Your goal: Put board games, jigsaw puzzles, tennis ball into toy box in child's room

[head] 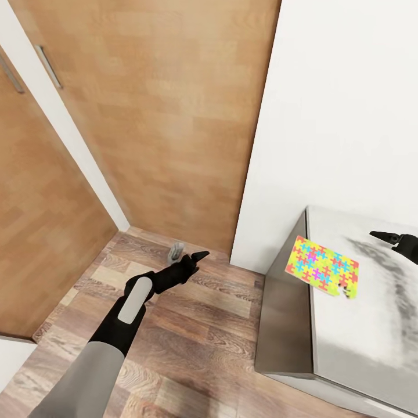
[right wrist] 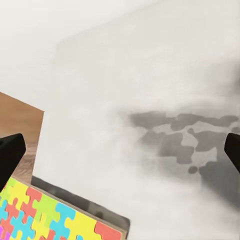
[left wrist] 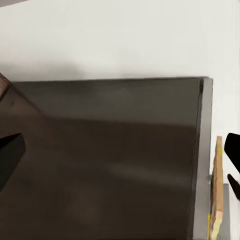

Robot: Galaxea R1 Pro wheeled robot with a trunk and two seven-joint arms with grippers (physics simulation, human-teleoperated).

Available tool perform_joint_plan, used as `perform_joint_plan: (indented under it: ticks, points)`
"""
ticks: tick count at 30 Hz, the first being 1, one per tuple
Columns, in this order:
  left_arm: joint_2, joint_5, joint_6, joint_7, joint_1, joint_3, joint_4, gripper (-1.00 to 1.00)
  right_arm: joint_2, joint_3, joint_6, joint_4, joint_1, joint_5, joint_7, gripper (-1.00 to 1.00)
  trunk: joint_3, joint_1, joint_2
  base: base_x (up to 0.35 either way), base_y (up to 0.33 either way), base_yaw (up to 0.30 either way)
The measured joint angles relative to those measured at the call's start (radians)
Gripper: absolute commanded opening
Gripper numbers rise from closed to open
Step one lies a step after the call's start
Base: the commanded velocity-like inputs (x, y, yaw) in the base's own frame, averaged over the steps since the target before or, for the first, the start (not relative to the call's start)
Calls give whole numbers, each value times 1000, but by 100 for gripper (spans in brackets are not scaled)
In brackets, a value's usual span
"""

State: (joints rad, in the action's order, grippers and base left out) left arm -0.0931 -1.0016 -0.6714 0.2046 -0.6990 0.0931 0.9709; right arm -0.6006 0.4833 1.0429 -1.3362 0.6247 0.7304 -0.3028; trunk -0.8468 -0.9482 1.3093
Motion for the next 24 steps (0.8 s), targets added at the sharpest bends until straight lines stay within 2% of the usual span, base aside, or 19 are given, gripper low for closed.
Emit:
perform_joint_plan:
  ticks: [15, 21, 23, 24]
  points:
    - [2, 2, -8, 40, -10, 8, -9, 100, 0, 0, 0, 0, -1, 0, 0, 100, -44, -54, 98, 0, 0, -5]
    - [0, 2, -7, 43, -10, 37, -9, 100, 0, 0, 0, 0, -1, 1, 0, 100, -44, -54, 98, 0, 0, -138]
    - [0, 1, -4, 46, -11, 67, -9, 100, 0, 0, 0, -1, 0, 1, 0, 100, -44, -54, 98, 0, 0, -199]
    - [0, 2, -4, 46, -11, 67, -9, 100, 0, 0, 0, -1, 0, 1, 0, 100, -44, -54, 98, 0, 0, -215]
